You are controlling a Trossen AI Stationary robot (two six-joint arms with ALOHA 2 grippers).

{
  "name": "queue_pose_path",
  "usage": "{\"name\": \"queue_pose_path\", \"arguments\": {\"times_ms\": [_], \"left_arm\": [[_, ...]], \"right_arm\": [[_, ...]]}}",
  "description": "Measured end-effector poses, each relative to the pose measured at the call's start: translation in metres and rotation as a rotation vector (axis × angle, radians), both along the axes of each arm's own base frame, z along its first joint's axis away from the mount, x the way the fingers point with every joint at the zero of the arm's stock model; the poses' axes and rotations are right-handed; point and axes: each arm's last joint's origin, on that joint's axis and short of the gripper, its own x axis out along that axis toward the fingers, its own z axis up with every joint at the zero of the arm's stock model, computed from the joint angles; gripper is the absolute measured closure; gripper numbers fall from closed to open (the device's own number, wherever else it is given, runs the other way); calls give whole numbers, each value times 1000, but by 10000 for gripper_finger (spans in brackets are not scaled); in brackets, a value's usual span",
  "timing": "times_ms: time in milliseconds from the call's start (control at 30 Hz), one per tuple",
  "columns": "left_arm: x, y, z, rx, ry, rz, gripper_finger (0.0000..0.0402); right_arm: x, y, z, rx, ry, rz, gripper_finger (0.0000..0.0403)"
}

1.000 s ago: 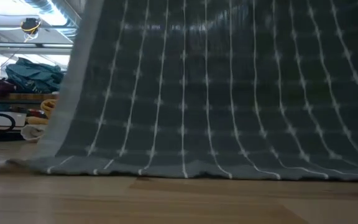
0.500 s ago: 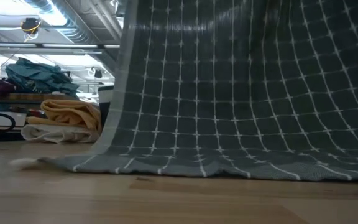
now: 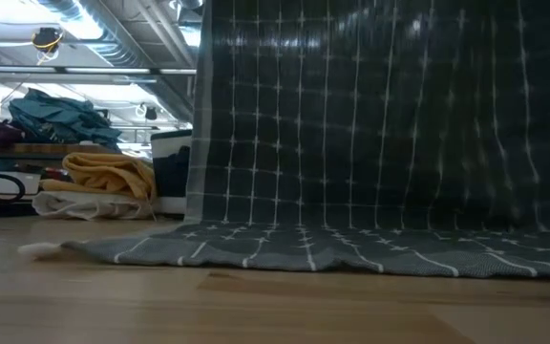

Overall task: Fold towel
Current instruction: Fold the gray patterned towel

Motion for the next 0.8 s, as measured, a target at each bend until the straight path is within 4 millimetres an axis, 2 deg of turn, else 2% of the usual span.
{"name": "queue_pose_path", "arguments": {"times_ms": [200, 433, 600, 800], "left_arm": [[9, -31, -15, -27, 67, -72, 401], [14, -70, -33, -66, 136, -148, 401], [14, -94, -44, -102, 181, -185, 401], [13, -116, -57, -149, 229, -206, 401]], "right_arm": [[25, 26, -37, 57, 229, 84, 402], [45, 49, -75, 127, 485, 144, 402], [54, 62, -88, 198, 627, 197, 402], [47, 85, -90, 284, 733, 278, 402]]}}
